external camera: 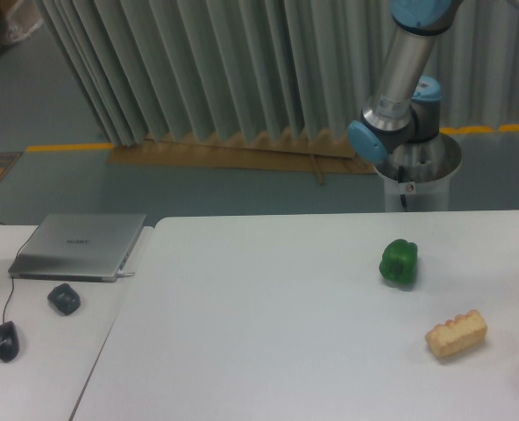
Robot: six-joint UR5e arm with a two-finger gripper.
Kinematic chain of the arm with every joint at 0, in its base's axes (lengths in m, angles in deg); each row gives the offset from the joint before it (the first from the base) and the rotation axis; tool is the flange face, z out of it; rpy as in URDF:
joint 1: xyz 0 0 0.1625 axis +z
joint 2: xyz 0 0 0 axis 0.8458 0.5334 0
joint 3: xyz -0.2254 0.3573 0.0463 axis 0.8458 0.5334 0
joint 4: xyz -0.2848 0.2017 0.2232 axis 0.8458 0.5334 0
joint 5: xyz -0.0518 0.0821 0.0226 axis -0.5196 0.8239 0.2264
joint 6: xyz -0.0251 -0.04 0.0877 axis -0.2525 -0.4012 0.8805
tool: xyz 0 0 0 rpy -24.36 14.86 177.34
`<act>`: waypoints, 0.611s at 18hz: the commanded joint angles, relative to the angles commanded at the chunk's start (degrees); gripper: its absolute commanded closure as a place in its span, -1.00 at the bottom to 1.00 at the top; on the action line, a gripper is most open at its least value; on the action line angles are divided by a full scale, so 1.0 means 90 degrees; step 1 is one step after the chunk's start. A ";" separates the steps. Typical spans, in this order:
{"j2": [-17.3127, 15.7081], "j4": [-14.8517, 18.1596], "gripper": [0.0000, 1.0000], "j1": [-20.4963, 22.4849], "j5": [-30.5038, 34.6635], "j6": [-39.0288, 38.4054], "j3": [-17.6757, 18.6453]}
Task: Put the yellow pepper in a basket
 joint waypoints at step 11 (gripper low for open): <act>-0.0030 -0.0049 -1.00 -0.0098 -0.0068 -0.0030 -0.0098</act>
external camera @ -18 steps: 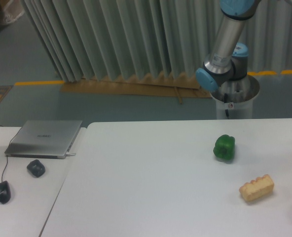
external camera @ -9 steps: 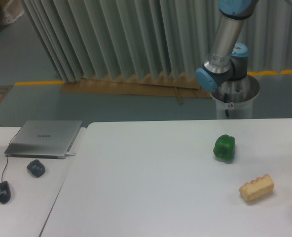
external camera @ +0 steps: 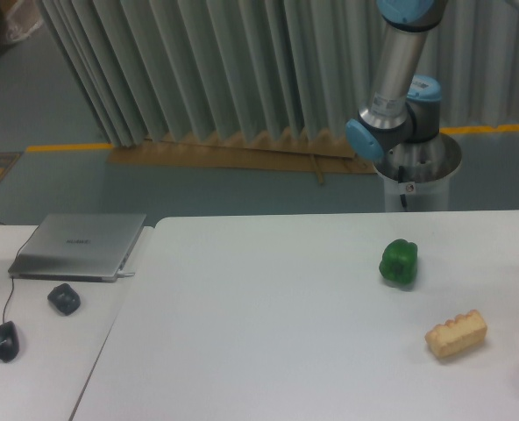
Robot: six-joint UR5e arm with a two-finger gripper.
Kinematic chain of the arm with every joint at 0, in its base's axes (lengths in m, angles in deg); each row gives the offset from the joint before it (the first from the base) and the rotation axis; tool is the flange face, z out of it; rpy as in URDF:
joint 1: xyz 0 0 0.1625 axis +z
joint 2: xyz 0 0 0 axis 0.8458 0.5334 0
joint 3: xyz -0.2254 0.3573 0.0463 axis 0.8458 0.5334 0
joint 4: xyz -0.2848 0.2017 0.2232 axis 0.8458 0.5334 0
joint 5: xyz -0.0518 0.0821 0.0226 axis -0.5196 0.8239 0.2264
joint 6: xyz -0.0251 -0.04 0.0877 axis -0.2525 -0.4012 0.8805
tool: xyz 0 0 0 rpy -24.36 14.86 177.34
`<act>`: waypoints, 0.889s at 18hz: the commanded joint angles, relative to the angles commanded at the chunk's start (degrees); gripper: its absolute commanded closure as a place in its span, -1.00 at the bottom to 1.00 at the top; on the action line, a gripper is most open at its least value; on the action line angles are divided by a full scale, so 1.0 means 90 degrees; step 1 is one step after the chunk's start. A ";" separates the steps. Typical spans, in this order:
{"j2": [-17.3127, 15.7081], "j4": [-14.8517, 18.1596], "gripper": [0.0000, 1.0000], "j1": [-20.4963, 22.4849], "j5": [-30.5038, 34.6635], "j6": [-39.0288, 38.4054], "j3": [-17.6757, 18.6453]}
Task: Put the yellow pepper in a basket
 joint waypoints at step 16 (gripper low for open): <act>-0.0254 -0.0165 -1.00 -0.1336 -0.0107 -0.3386 -0.0293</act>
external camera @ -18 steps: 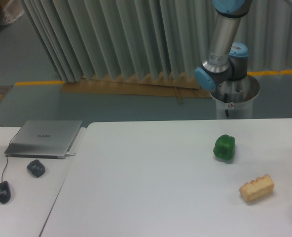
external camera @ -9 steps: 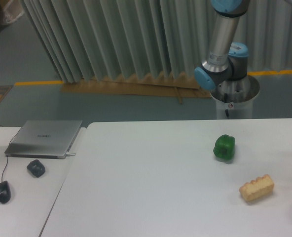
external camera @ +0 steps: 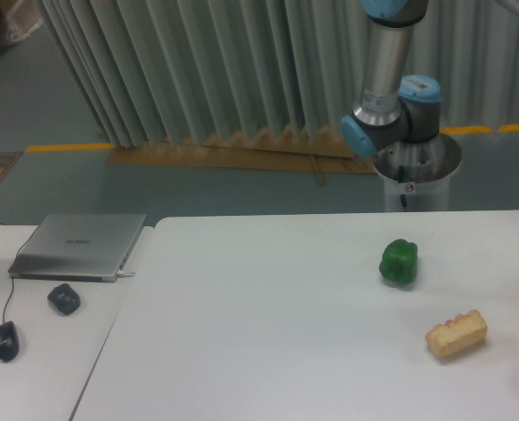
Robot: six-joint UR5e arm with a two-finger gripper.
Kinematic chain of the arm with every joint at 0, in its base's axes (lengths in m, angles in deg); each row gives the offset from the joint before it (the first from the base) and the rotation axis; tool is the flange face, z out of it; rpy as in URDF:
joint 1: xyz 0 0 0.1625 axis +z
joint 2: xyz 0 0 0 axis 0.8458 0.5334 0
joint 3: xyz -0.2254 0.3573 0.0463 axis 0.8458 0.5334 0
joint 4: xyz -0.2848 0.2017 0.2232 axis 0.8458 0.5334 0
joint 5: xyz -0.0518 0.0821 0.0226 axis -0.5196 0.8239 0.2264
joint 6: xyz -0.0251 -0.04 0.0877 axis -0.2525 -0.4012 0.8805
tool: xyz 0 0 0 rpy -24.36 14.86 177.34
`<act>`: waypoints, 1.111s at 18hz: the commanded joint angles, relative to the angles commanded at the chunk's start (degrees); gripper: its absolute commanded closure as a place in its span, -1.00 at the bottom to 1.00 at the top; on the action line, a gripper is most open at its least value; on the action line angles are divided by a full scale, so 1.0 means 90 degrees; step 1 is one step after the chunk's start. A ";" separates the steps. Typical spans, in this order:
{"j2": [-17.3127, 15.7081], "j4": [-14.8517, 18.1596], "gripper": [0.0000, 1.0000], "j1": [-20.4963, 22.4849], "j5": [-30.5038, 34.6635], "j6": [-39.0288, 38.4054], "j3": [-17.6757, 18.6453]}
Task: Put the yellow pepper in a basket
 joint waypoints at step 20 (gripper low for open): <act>0.0811 -0.1221 -1.00 -0.0793 0.0049 -0.0852 -0.0175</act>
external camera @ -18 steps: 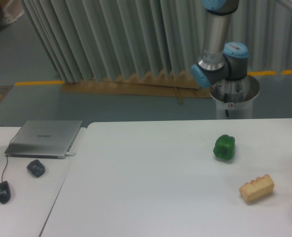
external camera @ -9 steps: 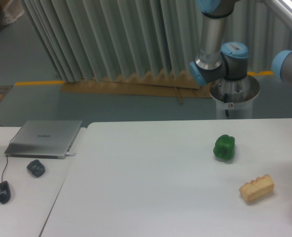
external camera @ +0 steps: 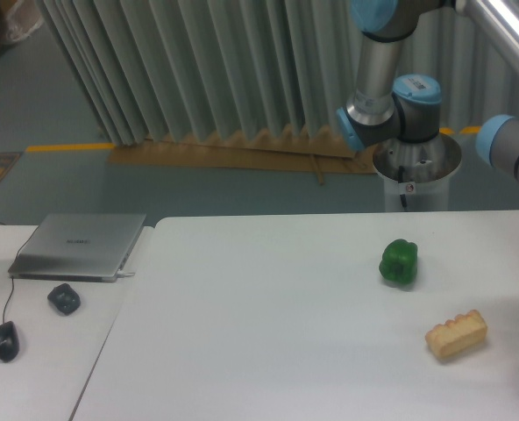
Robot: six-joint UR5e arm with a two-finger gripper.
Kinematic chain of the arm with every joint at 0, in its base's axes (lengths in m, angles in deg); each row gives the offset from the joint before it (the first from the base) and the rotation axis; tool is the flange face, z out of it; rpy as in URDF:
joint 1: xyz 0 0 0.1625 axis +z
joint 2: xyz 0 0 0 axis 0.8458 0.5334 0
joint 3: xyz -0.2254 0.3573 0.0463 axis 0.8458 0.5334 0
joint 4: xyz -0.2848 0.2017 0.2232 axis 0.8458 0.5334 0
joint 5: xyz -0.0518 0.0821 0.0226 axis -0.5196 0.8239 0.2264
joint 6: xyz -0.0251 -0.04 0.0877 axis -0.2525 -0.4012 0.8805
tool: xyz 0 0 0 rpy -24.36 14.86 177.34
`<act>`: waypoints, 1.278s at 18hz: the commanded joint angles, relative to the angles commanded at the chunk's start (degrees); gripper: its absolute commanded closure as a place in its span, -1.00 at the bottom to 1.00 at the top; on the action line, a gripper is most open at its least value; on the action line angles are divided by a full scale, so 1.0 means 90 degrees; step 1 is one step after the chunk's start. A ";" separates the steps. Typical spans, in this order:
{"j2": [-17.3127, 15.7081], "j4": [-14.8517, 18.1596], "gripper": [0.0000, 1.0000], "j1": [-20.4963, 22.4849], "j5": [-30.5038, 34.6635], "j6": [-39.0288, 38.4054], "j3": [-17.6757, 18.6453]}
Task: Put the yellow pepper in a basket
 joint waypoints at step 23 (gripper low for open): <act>0.0566 -0.0371 -1.00 -0.0195 0.0332 -0.0010 -0.0118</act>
